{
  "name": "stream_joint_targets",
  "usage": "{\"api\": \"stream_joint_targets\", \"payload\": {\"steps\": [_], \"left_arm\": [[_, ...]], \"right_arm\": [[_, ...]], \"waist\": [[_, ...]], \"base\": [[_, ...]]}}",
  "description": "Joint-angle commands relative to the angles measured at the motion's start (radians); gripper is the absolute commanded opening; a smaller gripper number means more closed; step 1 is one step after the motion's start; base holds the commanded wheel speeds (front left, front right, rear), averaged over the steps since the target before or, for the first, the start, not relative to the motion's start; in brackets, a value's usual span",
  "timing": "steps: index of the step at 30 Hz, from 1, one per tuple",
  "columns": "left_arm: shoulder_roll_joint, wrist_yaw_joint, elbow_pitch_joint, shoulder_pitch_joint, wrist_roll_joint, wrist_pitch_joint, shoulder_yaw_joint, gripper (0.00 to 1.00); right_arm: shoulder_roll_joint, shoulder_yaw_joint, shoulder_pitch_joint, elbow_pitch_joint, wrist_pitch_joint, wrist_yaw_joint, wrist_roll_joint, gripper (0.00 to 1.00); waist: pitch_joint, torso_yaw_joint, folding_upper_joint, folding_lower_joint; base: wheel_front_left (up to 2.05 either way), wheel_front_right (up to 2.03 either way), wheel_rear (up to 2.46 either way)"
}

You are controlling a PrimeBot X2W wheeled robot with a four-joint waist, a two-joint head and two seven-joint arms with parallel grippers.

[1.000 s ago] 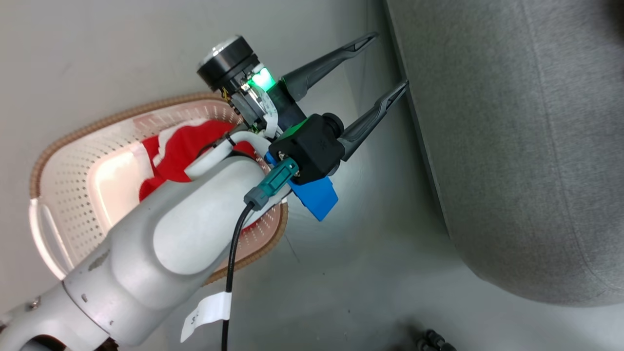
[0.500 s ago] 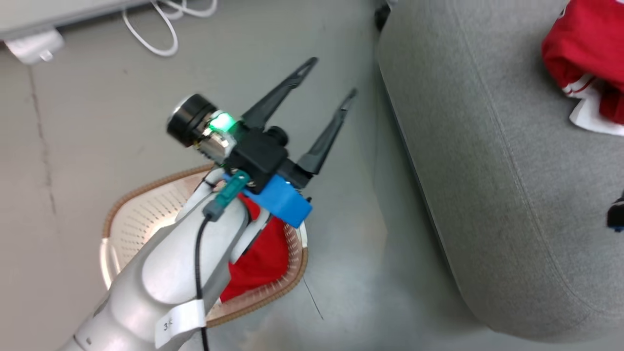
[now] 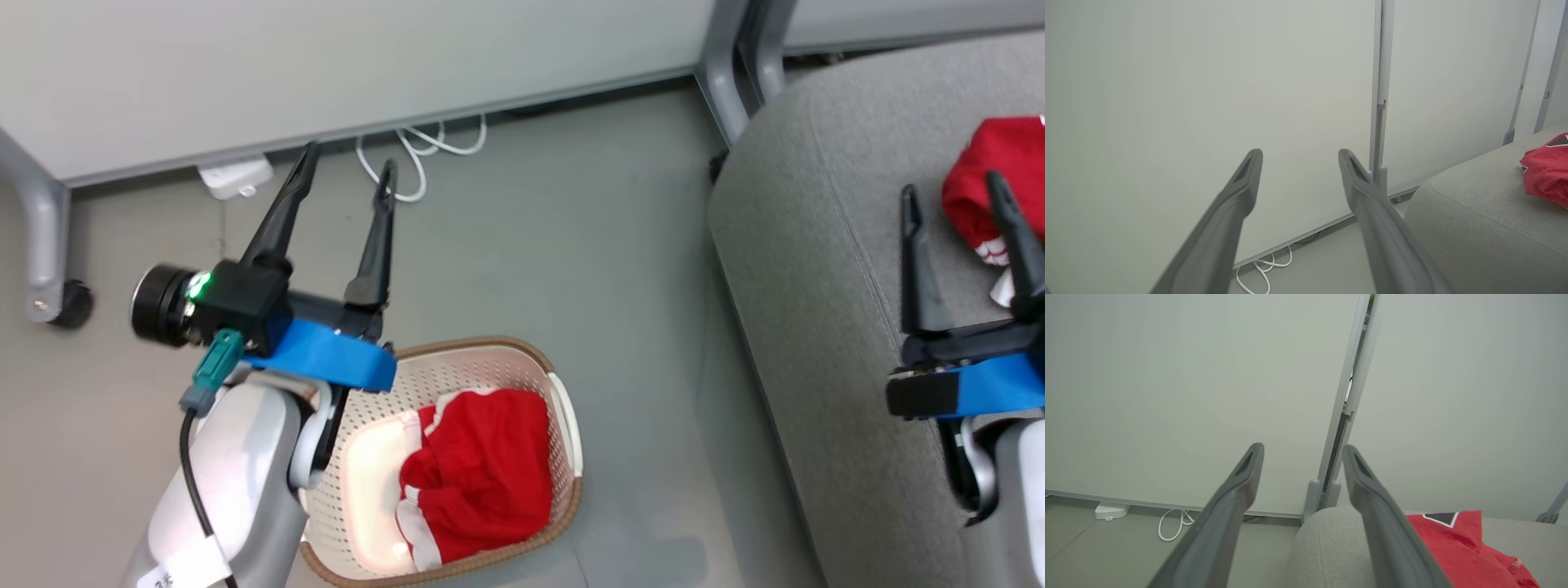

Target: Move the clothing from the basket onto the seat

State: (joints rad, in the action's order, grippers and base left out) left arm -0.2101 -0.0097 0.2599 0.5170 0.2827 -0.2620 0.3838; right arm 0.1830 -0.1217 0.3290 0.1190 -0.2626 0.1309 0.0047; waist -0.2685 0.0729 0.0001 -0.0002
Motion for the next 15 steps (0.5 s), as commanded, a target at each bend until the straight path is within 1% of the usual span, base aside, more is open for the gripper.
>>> {"api": "stream_joint_targets", "payload": {"steps": [1, 6, 15], "left_arm": [[0.01, -0.007, 0.001, -0.038, -0.013, -0.004, -0.035, 1.0], [0.034, -0.026, 0.002, -0.125, -0.045, -0.004, -0.123, 1.0], [0.08, -0.07, -0.01, -0.272, -0.103, -0.004, -0.233, 1.0]], "right_arm": [[-0.006, 0.021, -0.009, 0.008, -0.003, 0.0, 0.006, 1.0], [-0.023, 0.073, -0.032, 0.019, -0.003, 0.0, 0.013, 1.0], [-0.065, 0.097, -0.119, 0.05, -0.003, 0.0, 0.033, 1.0]], "waist": [[0.055, -0.049, -0.0001, 0.0002], [0.107, -0.087, -0.0001, 0.0002], [0.185, -0.138, -0.0001, 0.0002]], "base": [[0.0, 0.0, 0.0], [0.0, 0.0, 0.0], [0.0, 0.0, 0.0]]}}
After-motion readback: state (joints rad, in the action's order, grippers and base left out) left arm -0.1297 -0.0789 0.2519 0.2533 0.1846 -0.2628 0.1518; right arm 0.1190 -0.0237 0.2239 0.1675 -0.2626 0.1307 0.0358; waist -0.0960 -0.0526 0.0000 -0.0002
